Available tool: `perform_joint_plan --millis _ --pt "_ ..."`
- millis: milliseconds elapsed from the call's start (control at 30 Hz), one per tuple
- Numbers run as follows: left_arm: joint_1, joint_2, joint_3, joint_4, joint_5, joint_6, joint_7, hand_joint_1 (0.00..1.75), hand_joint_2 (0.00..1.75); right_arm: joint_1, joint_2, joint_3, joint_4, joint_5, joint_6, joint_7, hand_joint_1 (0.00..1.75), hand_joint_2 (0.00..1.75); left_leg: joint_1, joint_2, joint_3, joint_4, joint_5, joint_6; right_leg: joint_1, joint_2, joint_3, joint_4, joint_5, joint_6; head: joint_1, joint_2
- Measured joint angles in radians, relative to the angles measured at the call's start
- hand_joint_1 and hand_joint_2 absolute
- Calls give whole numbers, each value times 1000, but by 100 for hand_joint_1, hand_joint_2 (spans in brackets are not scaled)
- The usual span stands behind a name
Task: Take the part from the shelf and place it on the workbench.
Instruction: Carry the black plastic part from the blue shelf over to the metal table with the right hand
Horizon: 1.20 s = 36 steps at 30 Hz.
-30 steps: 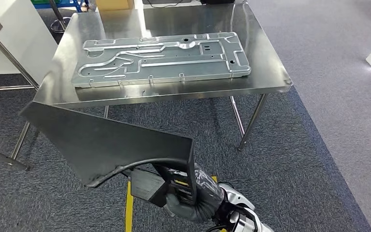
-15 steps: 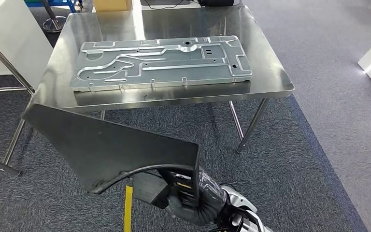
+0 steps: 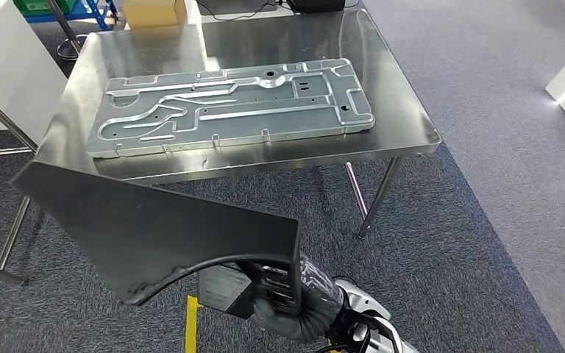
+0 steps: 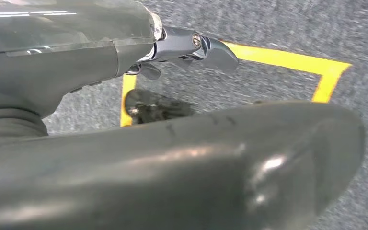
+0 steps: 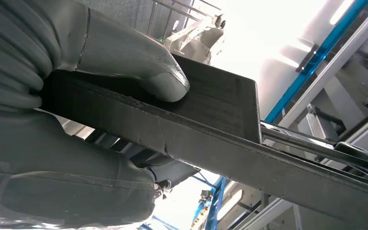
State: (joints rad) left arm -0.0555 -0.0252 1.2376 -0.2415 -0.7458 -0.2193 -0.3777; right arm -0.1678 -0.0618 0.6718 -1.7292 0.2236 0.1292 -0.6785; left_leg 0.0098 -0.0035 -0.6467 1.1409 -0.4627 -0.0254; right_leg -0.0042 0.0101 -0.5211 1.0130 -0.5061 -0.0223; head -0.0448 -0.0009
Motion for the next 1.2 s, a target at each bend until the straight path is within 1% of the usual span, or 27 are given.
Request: perform_joint_plan --millis 33,67,133,167,233,267,333,367,400,433,500,533,567,633,733,767,800,867,900,933,967,1000,1033,1067,1100,1133,1200 --pt "0 0 2 0 1 0 0 0 0 -3 1 0 0 -1 1 3 175 175 -2 0 21 -58 27 4 1 1 7 2 -8 4 0 0" --pt "0 0 3 0 2 0 1 0 0 -6 3 0 0 -2 2 6 175 175 -4 -1 34 -92 38 9 2 2 9 2 -13 9 0 0" --pt "-1 0 7 0 3 0 1 0 0 -10 4 1 0 -3 3 9 175 175 -8 -1 39 -110 30 18 2 4 9 1 -19 18 1 0" --pt "-1 0 8 0 3 -1 1 0 0 -12 5 1 -1 -3 4 9 175 175 -6 0 41 -113 29 22 2 2 10 0 -23 22 1 0" --pt "-2 -1 8 0 3 -2 0 0 0 -17 5 2 -2 -3 5 8 175 175 -1 0 53 -124 26 33 2 0 -1 33 -43 33 3 0" --pt "-2 -1 9 0 2 -2 0 0 0 -20 5 2 -3 -4 6 8 175 175 1 0 59 -128 23 38 1 -2 -24 79 -63 38 3 0" --pt "-4 -1 10 0 2 -3 0 0 0 -22 5 3 -2 -4 8 8 175 175 1 0 69 -129 15 45 -2 -3 -107 217 -109 43 5 0" --pt "-3 -1 10 0 2 -3 0 0 0 -22 5 3 -2 -4 9 8 175 175 1 0 74 -129 10 47 -4 -4 -148 274 -117 45 5 0" --pt "-3 -1 12 0 2 -3 0 0 0 -21 5 3 -2 -4 11 8 175 175 1 0 81 -129 4 46 -5 -4 -175 299 -107 46 5 0" --pt "-3 -1 12 0 2 -3 0 0 0 -21 5 4 -2 -4 12 8 175 175 1 -1 90 -128 -2 45 -7 -5 -182 286 -77 46 5 0" --pt "-2 -2 14 0 1 -3 1 0 0 -22 5 4 -2 -4 14 8 175 175 1 -2 108 -127 -18 40 -9 -7 -146 167 15 42 5 0" --pt "-2 -2 14 0 0 -3 1 0 0 -22 5 4 -2 -4 14 9 175 175 -1 -3 114 -125 -26 35 -7 -9 -123 106 47 39 5 0" --pt "-3 -2 14 0 -1 -3 1 0 0 -23 5 4 -3 -5 14 9 175 175 -2 -4 117 -123 -32 29 -5 -9 -106 60 64 35 5 0" --pt "-5 -2 15 0 -4 -3 0 0 0 -24 5 5 -3 -5 14 10 175 175 -5 -3 119 -124 -37 18 -1 -7 -98 34 60 26 4 0" --pt "-6 -2 14 0 -7 -3 0 0 0 -24 6 5 -5 -5 16 11 175 175 -1 0 119 -109 -55 3 -4 -3 -88 21 56 11 4 0" --pt "-7 -2 14 0 -8 -3 0 0 0 -25 6 5 -5 -5 16 11 175 175 0 0 104 -73 -74 -2 -6 -4 -82 17 54 6 4 0" --pt "-7 -2 14 0 -8 -3 0 0 0 -25 7 5 -5 -6 16 11 175 175 1 0 74 -13 -101 -5 -6 -5 -77 15 52 1 4 0" --pt "-6 -2 15 0 -8 -3 0 0 0 -23 7 5 -5 -6 16 11 175 175 1 0 -4 120 -143 -9 -4 -6 -71 15 46 -5 3 0" --pt "-5 -2 15 0 -8 -3 0 0 0 -22 6 5 -5 -6 15 11 175 175 1 0 -32 157 -142 -10 -3 -6 -68 15 43 -6 3 0" --pt "-3 -2 15 0 -9 -3 0 0 0 -21 6 5 -5 -6 14 11 175 175 1 0 -41 154 -120 -9 -2 -4 -63 15 39 -6 3 0" --pt "-2 -2 15 0 -9 -3 0 0 0 -21 6 5 -5 -6 13 11 175 175 1 0 -31 113 -81 -7 -1 -2 -56 15 35 -5 3 0" --pt "-2 -1 15 0 -10 -3 -1 0 0 -21 6 5 -6 -5 11 11 175 175 1 0 -6 44 -35 -2 0 -1 -49 15 30 -4 3 0" --pt "-3 0 15 0 -10 -3 -1 0 0 -20 6 5 -8 -4 8 11 175 175 -1 0 21 -23 -3 3 2 0 -43 16 25 -1 4 0" --pt "-4 0 15 0 -11 -4 -2 0 0 -20 6 5 -10 -3 4 11 175 175 -4 0 43 -74 14 8 4 0 -41 16 22 2 4 0" --pt "-5 1 15 0 -12 -4 -3 0 0 -18 6 5 -13 -1 0 11 175 175 -6 0 55 -103 18 12 4 1 -41 17 20 6 4 0" --pt "-5 2 15 0 -13 -5 -4 0 0 -17 6 5 -16 0 -3 11 175 175 -9 0 58 -110 12 16 5 1 -42 16 19 11 4 0" --pt "-4 3 15 0 -13 -6 -5 0 0 -12 6 5 -24 2 -5 11 175 175 -6 0 63 -120 14 25 5 0 -41 17 16 21 5 0"
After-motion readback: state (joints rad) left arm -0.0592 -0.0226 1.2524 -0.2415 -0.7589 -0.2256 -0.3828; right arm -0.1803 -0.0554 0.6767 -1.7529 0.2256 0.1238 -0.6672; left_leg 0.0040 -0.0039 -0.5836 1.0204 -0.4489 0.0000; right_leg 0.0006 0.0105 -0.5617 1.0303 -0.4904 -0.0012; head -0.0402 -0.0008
